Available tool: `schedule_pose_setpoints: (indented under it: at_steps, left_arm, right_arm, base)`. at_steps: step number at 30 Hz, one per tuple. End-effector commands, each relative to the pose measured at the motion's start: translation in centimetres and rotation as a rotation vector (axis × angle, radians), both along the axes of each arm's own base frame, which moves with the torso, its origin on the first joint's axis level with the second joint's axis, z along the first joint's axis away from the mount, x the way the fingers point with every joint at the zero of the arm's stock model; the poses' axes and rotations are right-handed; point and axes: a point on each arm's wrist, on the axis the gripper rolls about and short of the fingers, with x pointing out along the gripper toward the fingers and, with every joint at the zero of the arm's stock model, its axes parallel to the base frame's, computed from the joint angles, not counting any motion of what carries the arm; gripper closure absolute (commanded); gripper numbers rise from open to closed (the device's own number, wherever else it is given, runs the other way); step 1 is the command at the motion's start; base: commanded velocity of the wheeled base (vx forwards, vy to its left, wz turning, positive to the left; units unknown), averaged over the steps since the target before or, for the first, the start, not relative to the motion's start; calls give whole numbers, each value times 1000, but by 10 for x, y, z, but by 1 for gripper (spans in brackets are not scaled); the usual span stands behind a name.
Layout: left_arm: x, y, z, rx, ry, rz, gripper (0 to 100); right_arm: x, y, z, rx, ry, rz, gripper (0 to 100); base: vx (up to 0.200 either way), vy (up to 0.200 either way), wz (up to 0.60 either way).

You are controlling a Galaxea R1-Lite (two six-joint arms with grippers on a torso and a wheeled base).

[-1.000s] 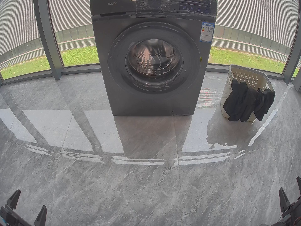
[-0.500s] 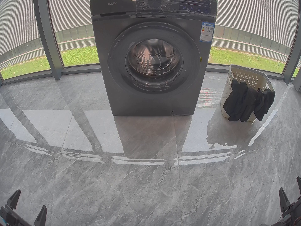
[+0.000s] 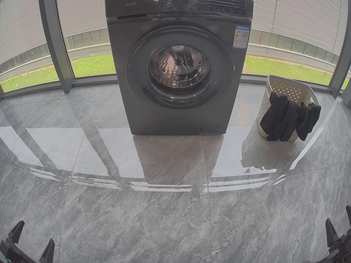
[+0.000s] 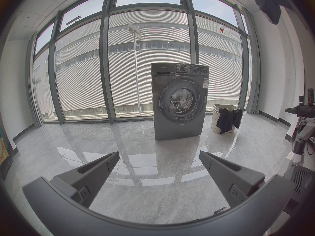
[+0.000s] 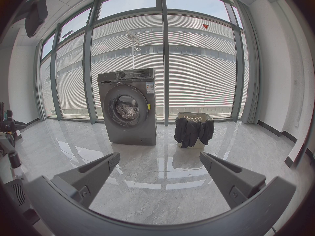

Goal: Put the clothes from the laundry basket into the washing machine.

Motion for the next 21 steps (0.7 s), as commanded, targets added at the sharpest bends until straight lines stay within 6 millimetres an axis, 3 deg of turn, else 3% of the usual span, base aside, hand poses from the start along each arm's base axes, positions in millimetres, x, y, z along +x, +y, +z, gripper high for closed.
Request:
schedule_pose_setpoints:
  at_steps: [1, 18, 21]
  left_arm:
    - [0, 0, -5, 0, 1, 0, 0]
    - [0, 0, -5, -6, 1, 2, 0]
    - [0, 0, -5, -6, 1, 3, 0]
  right_arm:
    - [0, 0, -5, 0, 1, 0, 0]
    - [0, 0, -5, 0, 1, 0, 0]
    - [0, 0, -5, 0, 1, 0, 0]
  base:
    - [0, 0, 0]
    - [0, 0, 0]
    - [200, 0, 0]
